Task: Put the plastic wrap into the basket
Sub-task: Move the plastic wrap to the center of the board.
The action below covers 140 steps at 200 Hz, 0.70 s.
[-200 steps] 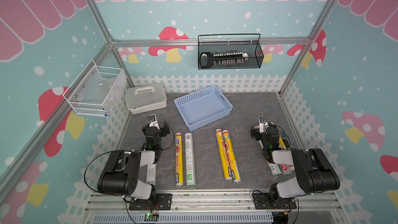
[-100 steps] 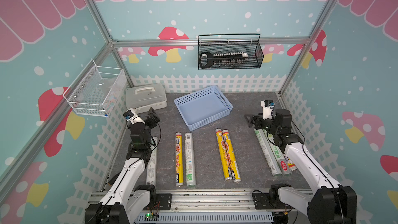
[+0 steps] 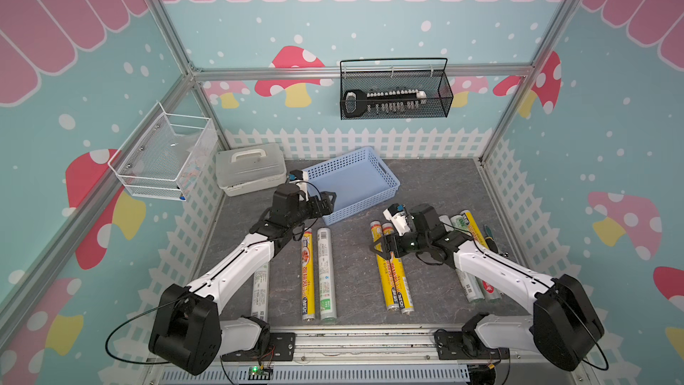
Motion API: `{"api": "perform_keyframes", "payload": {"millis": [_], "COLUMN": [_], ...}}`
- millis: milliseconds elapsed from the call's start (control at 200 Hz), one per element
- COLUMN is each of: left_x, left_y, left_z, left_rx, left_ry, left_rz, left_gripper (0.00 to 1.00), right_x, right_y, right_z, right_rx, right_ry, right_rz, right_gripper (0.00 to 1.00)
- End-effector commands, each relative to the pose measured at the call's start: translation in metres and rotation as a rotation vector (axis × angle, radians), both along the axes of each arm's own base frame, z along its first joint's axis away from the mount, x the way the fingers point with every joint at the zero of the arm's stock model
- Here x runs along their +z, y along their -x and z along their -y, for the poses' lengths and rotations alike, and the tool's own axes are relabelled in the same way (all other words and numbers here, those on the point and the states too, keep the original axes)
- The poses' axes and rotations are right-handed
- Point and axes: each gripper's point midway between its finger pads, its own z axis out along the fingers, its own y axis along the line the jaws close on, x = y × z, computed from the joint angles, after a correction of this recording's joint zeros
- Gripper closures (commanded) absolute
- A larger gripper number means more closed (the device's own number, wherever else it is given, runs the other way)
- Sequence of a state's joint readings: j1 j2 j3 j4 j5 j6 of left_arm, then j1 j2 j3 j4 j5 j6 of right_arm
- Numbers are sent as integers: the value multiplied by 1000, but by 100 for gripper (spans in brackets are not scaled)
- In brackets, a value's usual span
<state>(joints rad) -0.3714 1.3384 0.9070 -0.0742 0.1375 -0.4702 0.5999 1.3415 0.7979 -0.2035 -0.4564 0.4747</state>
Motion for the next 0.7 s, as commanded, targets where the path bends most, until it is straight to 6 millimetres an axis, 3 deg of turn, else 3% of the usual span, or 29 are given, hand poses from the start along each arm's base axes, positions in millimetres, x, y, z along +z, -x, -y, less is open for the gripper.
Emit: {"api": "perform_keyframes", "payload": {"millis": [0,230,320,470,695], "left_x": [-31,-51,-64,-83,-104], "left_y": [0,-30,-38,-51,-53], "left_z": [-9,14,37,53,74], "left_rx": [28,-50,-110,-147,-197], "left_ry": [-162,-242,-270,-326,-364], "left_rz": [-110,-214,-257,-332,-409], "left_gripper": [1,2,2,2,1], "right_x": [-4,-43,-57,-73,-72], "right_y": [4,7,0,-7,-21], "right_z": [-18,-32,-20,5,42], "right_rx": [32,61,-4,-94,-198], "right_ry": [23,88,157,287,444], "right_rz": [-14,-102,-101,-87,-27], "right_gripper": [8,8,7,6,3]}}
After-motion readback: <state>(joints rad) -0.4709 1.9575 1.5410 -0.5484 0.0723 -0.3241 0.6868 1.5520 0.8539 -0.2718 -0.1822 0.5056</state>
